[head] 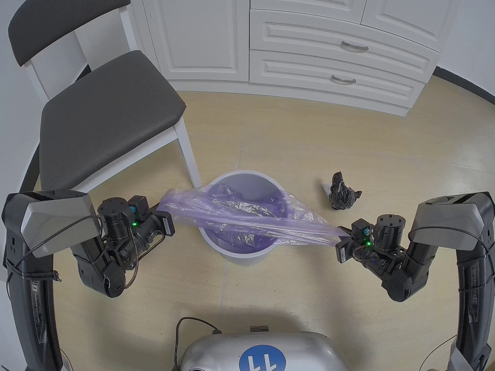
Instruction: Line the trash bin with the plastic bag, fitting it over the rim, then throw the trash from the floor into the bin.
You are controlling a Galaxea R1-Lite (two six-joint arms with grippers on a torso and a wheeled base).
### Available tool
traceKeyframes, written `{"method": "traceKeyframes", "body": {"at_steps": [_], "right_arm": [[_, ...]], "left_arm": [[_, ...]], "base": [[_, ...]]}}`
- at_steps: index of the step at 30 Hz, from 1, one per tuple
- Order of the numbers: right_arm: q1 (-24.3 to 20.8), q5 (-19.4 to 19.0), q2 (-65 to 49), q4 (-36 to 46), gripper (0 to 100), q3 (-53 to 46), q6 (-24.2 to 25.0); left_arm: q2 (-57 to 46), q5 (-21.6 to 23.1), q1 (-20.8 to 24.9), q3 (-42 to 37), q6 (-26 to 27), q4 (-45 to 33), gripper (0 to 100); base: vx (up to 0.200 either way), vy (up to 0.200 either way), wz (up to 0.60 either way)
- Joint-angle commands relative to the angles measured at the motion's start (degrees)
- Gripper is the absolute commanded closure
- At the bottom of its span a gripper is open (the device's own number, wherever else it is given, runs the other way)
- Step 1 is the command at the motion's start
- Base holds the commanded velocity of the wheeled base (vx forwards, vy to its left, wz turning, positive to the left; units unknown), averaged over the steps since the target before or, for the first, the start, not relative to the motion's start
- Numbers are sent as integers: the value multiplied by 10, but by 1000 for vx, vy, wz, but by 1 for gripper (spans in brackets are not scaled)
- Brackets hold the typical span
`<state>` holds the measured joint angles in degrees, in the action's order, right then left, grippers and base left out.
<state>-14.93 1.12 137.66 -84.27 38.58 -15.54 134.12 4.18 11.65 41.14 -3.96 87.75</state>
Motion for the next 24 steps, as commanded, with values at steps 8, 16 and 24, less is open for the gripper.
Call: {"method": "traceKeyframes", "body": {"at_steps": [8, 16, 24], "right_arm": [[18, -42, -16, 0, 100, -49, -42], [16, -57, -13, 0, 100, -76, -74], [19, -73, -15, 0, 100, -91, -88]], "left_arm": [[-29, 101, -17, -89, 36, 0, 100], [-19, 110, -19, -114, 84, 0, 100], [-12, 111, -23, -122, 113, -12, 100]], "base": [[0, 0, 0], [0, 0, 0], [0, 0, 0]]}}
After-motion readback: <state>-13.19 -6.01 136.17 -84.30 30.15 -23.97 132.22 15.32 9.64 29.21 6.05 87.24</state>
